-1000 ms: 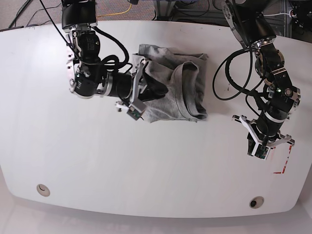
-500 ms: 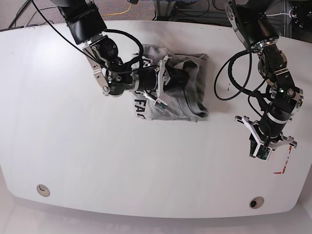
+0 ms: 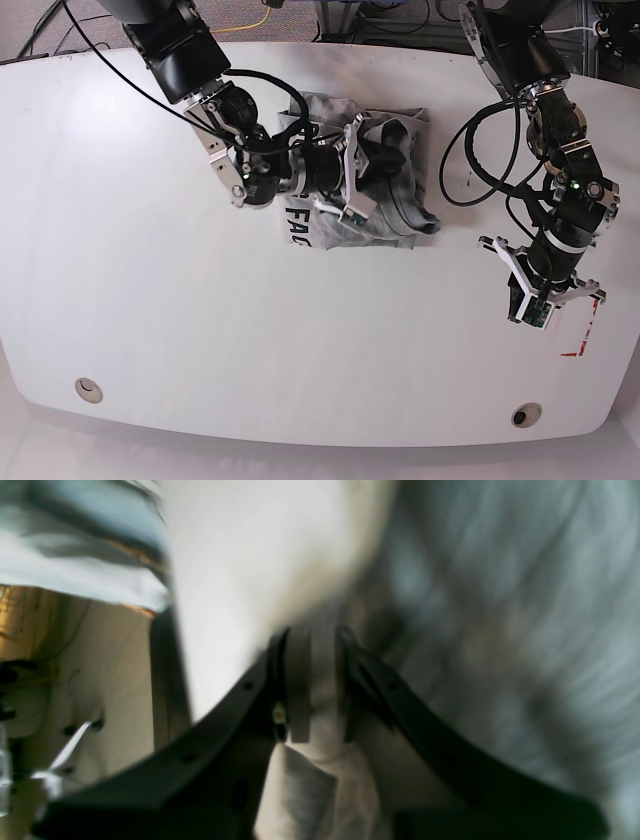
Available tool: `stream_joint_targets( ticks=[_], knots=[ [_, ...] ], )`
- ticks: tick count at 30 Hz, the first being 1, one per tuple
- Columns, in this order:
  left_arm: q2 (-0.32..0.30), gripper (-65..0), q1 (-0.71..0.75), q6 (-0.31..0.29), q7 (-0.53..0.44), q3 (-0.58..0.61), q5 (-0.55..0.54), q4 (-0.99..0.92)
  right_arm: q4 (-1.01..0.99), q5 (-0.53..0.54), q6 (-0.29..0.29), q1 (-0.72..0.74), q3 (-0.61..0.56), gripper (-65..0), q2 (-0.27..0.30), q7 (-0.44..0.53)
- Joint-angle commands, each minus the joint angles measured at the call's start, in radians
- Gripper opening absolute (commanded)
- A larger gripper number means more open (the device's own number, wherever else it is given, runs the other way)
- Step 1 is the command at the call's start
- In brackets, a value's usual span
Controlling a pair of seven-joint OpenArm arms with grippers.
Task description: Layout the t-shirt on the table in an organized manner, then fold the t-shirt properly
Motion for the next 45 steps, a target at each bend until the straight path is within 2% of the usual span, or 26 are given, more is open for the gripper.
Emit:
stream_joint_targets(
  ticks=[1, 8, 15, 20, 23, 28, 33, 39, 45],
  knots=[
    [0.009, -65.0, -0.02, 0.006, -0.018, 0.022, -0.011, 0.024, 0.104, 0.033, -0.02, 0.041, 0.08, -57.2, 0.008, -0.022],
    [0.026, -65.0, 0.028, 0.006, -0.016, 0.119, -0.017, 0.024, 0.166, 0.033, -0.02, 0.096, 0.228, -57.1, 0.011, -0.103],
    [0.022, -65.0, 0.118, 0.006, -0.016, 0.291, -0.017, 0.03, 0.152, -0.027, -0.02, 0.158, 0.265, -57.1, 0.08, -0.086],
    [0.021, -65.0, 0.195, 0.006, -0.016, 0.35, -0.015, 0.059, 0.133, -0.113, 0.005, 0.169, 0.263, -57.1, 0.109, -0.029],
    [0.022, -65.0, 0.235, 0.006, -0.016, 0.38, -0.015, 0.067, 0.095, -0.161, 0.061, 0.169, 0.266, -57.1, 0.107, -0.012],
    [0.022, -65.0, 0.301, 0.006, -0.016, 0.43, -0.017, 0.074, 0.012, -0.24, 0.061, 0.162, 0.268, -57.4, 0.084, 0.046],
    [0.022, -65.0, 0.366, 0.006, -0.016, 0.463, -0.017, 0.073, -0.055, -0.328, 0.061, 0.122, 0.265, -57.4, 0.071, 0.152],
    [0.026, -65.0, 0.412, 0.006, -0.016, 0.469, -0.015, 0.065, -0.164, -0.411, 0.061, 0.096, 0.266, -57.4, 0.026, 0.264],
    [0.021, -65.0, 0.431, 0.006, -0.016, 0.466, -0.008, 0.045, -0.255, -0.441, 0.061, 0.084, 0.263, -57.4, 0.023, 0.334]
  ],
)
